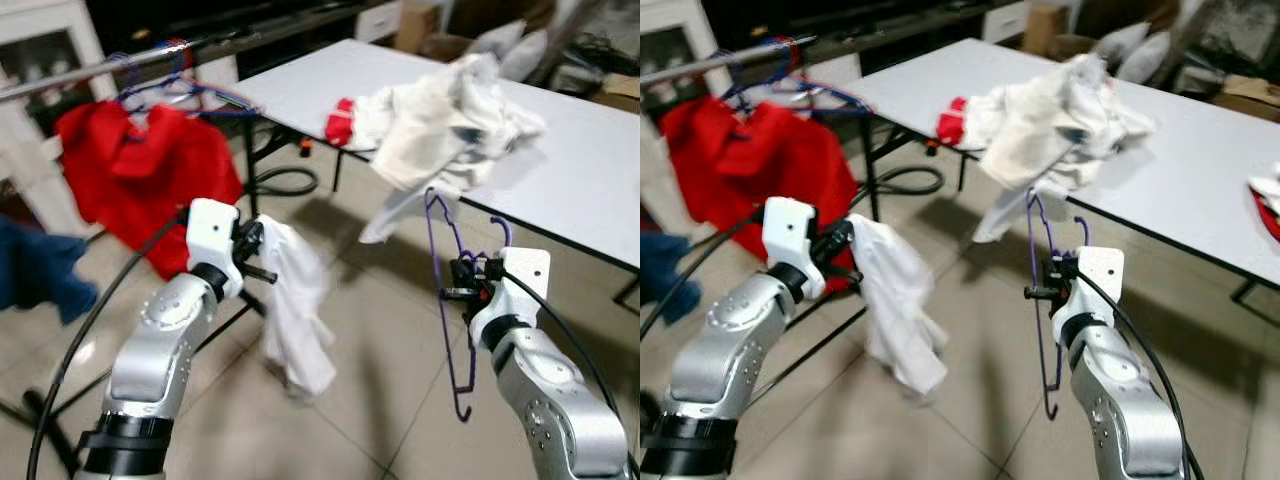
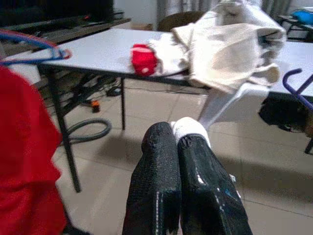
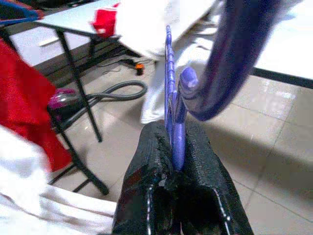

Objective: Hang hanger

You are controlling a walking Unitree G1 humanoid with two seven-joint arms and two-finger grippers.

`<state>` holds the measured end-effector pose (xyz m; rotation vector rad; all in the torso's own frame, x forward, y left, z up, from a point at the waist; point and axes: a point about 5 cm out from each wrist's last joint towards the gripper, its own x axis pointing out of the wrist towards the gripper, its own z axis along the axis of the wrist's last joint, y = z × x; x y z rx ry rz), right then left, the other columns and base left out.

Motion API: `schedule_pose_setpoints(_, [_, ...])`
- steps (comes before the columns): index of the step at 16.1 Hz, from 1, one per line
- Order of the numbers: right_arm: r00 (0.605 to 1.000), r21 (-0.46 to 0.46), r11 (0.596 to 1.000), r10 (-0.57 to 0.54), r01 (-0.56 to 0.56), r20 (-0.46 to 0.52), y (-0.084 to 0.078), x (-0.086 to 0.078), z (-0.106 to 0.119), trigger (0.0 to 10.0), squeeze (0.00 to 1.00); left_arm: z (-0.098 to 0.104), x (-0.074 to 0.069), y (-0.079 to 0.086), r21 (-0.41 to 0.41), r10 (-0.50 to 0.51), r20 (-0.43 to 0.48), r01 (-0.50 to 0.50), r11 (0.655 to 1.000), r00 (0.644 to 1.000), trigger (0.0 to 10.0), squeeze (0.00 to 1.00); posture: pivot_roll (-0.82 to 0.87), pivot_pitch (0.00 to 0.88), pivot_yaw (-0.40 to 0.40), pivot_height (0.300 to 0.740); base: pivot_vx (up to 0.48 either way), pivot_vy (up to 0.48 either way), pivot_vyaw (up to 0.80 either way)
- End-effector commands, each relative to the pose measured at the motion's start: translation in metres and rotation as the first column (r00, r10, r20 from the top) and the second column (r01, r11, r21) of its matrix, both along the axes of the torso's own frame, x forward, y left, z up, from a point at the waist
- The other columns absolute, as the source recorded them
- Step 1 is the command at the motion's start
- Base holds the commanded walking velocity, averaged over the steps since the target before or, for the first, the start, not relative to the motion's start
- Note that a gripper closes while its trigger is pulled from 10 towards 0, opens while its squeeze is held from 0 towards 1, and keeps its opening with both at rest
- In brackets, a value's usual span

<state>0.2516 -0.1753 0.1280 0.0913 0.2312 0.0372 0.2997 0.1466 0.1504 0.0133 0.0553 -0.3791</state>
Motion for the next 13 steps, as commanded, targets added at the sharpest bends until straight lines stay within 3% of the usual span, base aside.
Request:
schedule_pose_setpoints(1, [1.000, -0.017, 1.000, -0.004, 0.004, 0.017, -0.006, 0.001, 0.003, 10.0, 0.00, 0.008, 0.001, -0.008, -0.010, -0.027, 0.042, 0.028, 1.000, 0.999, 10.0, 0.00, 0.06, 0.000, 0.010, 0.740, 0.326, 0.000, -0.80])
schedule_pose_setpoints(7, [0.994, -0.057, 0.997, 0.061, -0.055, 0.093, -0.013, 0.005, 0.022, 10.0, 0.00, 0.025, 0.010, -0.009, -0.013, -0.065, 0.105, 0.067, 0.998, 0.992, 10.0, 0.00, 0.05, 0.000, 0.020, 0.740, 0.329, 0.000, -0.80])
schedule_pose_setpoints(8, [0.986, -0.079, 0.992, 0.112, -0.103, 0.121, -0.014, 0.005, 0.030, 10.0, 0.00, 0.031, 0.013, -0.010, -0.010, -0.075, 0.124, 0.077, 0.997, 0.989, 10.0, 0.00, 0.05, 0.000, 0.020, 0.740, 0.334, 0.000, -0.80])
schedule_pose_setpoints(11, [0.942, -0.121, 0.959, 0.276, -0.257, 0.191, -0.017, 0.004, 0.056, 10.0, 0.00, 0.053, 0.026, -0.012, -0.017, -0.098, 0.185, 0.102, 0.995, 0.978, 10.0, 0.00, 0.05, 0.000, 0.019, 0.740, 0.330, 0.000, -0.42])
schedule_pose_setpoints(13, [0.876, -0.123, 0.912, 0.409, -0.391, 0.254, -0.019, 0.002, 0.079, 10.0, 0.00, 0.077, 0.043, -0.012, -0.042, -0.088, 0.236, 0.101, 0.994, 0.968, 10.0, 0.00, 0.06, 0.000, 0.022, 0.740, 0.332, 0.000, 0.00])
